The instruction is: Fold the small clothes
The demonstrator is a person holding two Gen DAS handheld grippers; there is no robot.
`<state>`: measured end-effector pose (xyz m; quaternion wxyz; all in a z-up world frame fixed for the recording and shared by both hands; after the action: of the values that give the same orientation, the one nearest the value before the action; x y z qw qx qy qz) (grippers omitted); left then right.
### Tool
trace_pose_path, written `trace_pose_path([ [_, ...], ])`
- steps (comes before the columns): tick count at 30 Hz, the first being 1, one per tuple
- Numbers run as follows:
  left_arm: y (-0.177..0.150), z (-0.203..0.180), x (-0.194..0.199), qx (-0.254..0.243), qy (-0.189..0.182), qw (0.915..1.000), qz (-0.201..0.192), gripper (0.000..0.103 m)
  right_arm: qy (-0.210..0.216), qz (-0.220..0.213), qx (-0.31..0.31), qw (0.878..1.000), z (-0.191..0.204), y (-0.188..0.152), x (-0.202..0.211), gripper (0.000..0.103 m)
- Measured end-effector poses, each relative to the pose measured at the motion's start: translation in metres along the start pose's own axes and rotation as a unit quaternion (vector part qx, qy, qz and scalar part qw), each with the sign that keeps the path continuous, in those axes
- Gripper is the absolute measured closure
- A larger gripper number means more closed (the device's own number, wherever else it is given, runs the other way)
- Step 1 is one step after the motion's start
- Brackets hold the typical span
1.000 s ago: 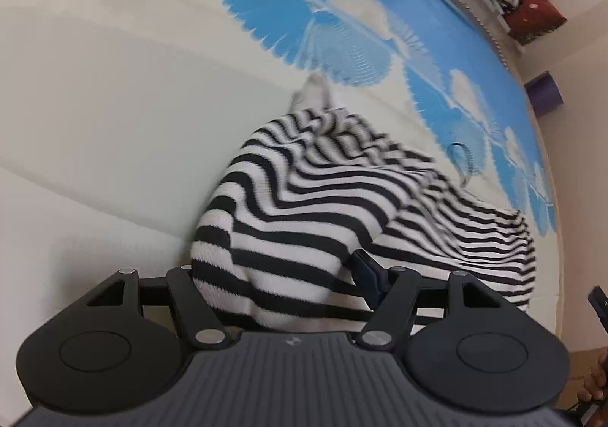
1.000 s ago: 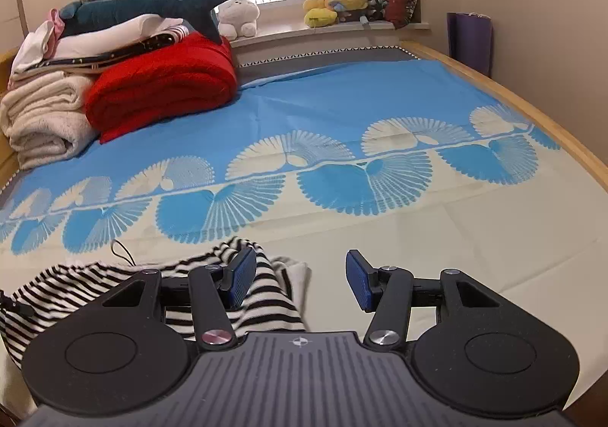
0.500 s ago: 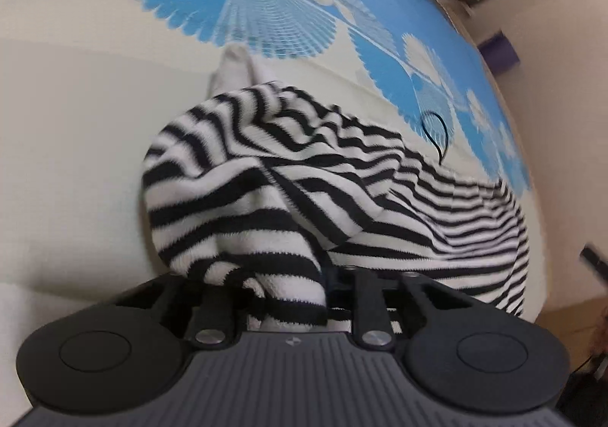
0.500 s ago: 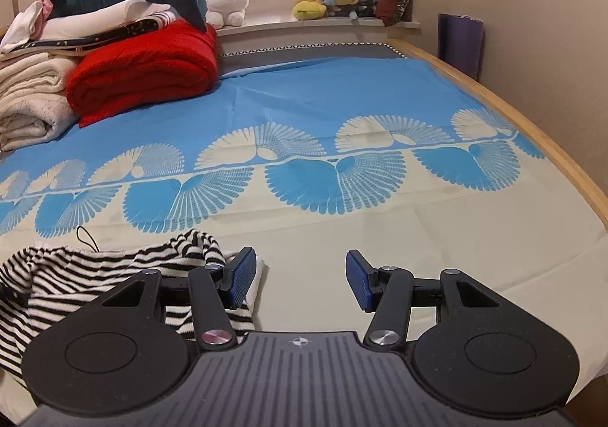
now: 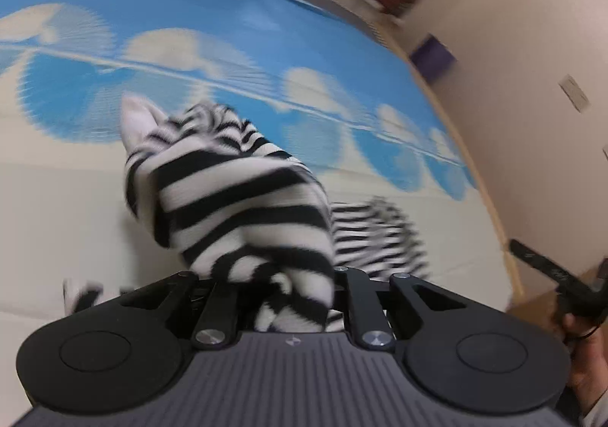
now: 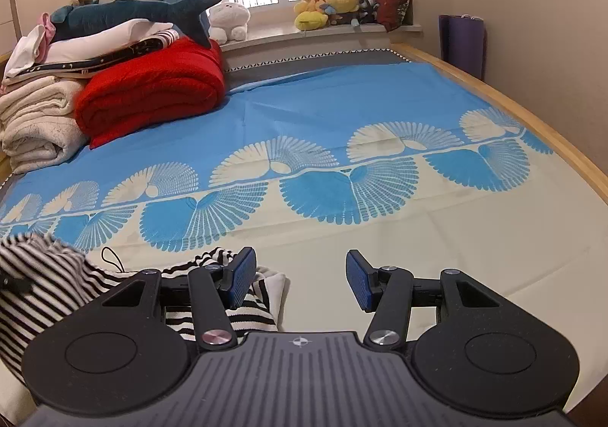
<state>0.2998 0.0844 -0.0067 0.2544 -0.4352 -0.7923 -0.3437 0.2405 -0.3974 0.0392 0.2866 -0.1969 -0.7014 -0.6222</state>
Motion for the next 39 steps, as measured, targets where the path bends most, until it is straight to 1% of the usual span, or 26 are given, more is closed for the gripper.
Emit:
trace_pose_path([
  [3,-0.02,-0.057,-0.035,-0.013,-0.001,0.9998,0.018,0.088,-0.004,0.001,-0.001,1.0,-0.004,-0.003,0.003,0.049],
  [6,-0.039,-0.106,-0.078,-0.021,0.02,0.9991,0.031,0.086,-0.014,0.005,-0.001,1.0,-0.01,-0.006,0.005,0.049],
  [7,-0.046,-0.119,-0.092,-0.023,0.029,0.9987,0.034,0.081,-0.018,0.006,-0.003,1.0,-0.013,-0.007,0.005,0.049],
  [8,-0.052,-0.134,-0.108,-0.023,0.038,0.9981,0.043,0.073,-0.021,0.008,-0.006,1.0,-0.016,-0.008,0.005,0.049],
  [9,-0.057,-0.145,-0.12,-0.026,0.037,0.9973,0.058,0.052,-0.023,0.009,-0.008,1.0,-0.018,-0.008,0.005,0.049],
  [10,-0.061,-0.156,-0.129,-0.028,0.02,0.9962,0.08,0.045,-0.026,0.009,-0.011,1.0,-0.02,-0.008,0.005,0.049],
  [12,-0.064,-0.17,-0.127,-0.02,-0.042,0.9946,0.093,0.045,-0.031,0.008,-0.017,0.999,-0.023,-0.008,0.005,0.049],
  [14,-0.057,-0.176,-0.109,-0.022,-0.086,0.9929,0.079,0.045,-0.03,0.011,-0.022,0.999,-0.025,-0.009,0.003,0.049],
  [15,-0.05,-0.174,-0.096,-0.026,-0.099,0.9927,0.063,0.045,-0.028,0.012,-0.021,0.999,-0.025,-0.009,0.002,0.049],
  [17,-0.036,-0.16,-0.072,-0.024,-0.103,0.9939,0.029,0.045,-0.022,0.007,-0.02,1.0,-0.023,-0.008,0.002,0.049],
  [18,-0.03,-0.15,-0.061,-0.023,-0.092,0.9954,0.011,0.045,-0.014,0.004,-0.022,1.0,-0.022,-0.007,0.002,0.049],
  [20,-0.021,-0.133,-0.037,-0.038,-0.054,0.9975,-0.023,0.046,0.01,-0.004,-0.039,0.999,-0.017,-0.004,0.002,0.048],
  [22,-0.016,-0.118,-0.018,-0.053,-0.013,0.9977,-0.039,0.046,0.051,-0.011,-0.066,0.996,-0.01,0.0,0.002,0.048],
  [24,-0.019,-0.109,-0.003,-0.071,0.028,0.9964,-0.038,0.047,0.117,-0.012,-0.092,0.989,0.003,0.002,0.0,0.047],
  [26,-0.028,-0.102,0.009,-0.091,0.05,0.9935,-0.046,0.047,0.186,-0.004,-0.099,0.978,0.02,0.006,-0.003,0.044],
  [27,-0.033,-0.098,0.012,-0.097,0.054,0.9926,-0.05,0.047,0.217,0.004,-0.092,0.972,0.031,0.007,-0.005,0.041],
  [28,-0.039,-0.091,0.014,-0.097,0.054,0.9924,-0.054,0.047,0.237,0.014,-0.074,0.969,0.045,0.008,-0.007,0.039],
  [29,-0.048,-0.083,0.012,-0.093,0.052,0.9927,-0.056,0.047,0.242,0.024,-0.05,0.969,0.057,0.007,-0.008,0.038],
  [30,-0.053,-0.075,0.006,-0.089,0.06,0.993,-0.049,0.048,0.24,0.039,-0.015,0.97,0.072,0.005,-0.01,0.038],
  [31,-0.057,-0.069,0.0,-0.086,0.084,0.9923,-0.032,0.055,0.232,0.054,0.018,0.971,0.085,0.002,-0.012,0.038],
  [32,-0.062,-0.066,-0.002,-0.09,0.099,0.9907,-0.026,0.056,0.22,0.07,0.051,0.972,0.095,-0.003,-0.015,0.039],
  [33,-0.066,-0.07,-0.001,-0.102,0.095,0.9898,-0.03,0.056,0.208,0.084,0.083,0.971,0.104,-0.008,-0.017,0.052],
  [34,-0.069,-0.074,-0.002,-0.112,0.087,0.9894,-0.031,0.056,0.203,0.092,0.109,0.969,0.109,-0.011,-0.016,0.067],
  [35,-0.071,-0.078,-0.005,-0.121,0.076,0.9894,-0.024,0.056,0.206,0.093,0.123,0.966,0.111,-0.013,-0.014,0.096],
  [36,-0.073,-0.078,-0.008,-0.122,0.073,0.9897,-0.017,0.056,0.212,0.085,0.123,0.966,0.109,-0.013,-0.009,0.096],
  [39,-0.078,-0.084,-0.016,-0.119,0.06,0.991,0.009,0.056,0.227,0.039,0.064,0.971,0.074,-0.008,0.013,0.097],
])
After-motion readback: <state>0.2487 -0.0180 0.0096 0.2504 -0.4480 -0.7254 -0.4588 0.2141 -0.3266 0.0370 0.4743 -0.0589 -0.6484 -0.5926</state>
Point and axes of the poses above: each gripper's, at about its wrist camera, not at the fingertips, and x roughly against the way its jaws point, z to its left, y to its top, the point moved 3 cm from there along -x, roughly the way its jaws point, and after that the axes turned 14 degrees about x, right-handed, at the moved point
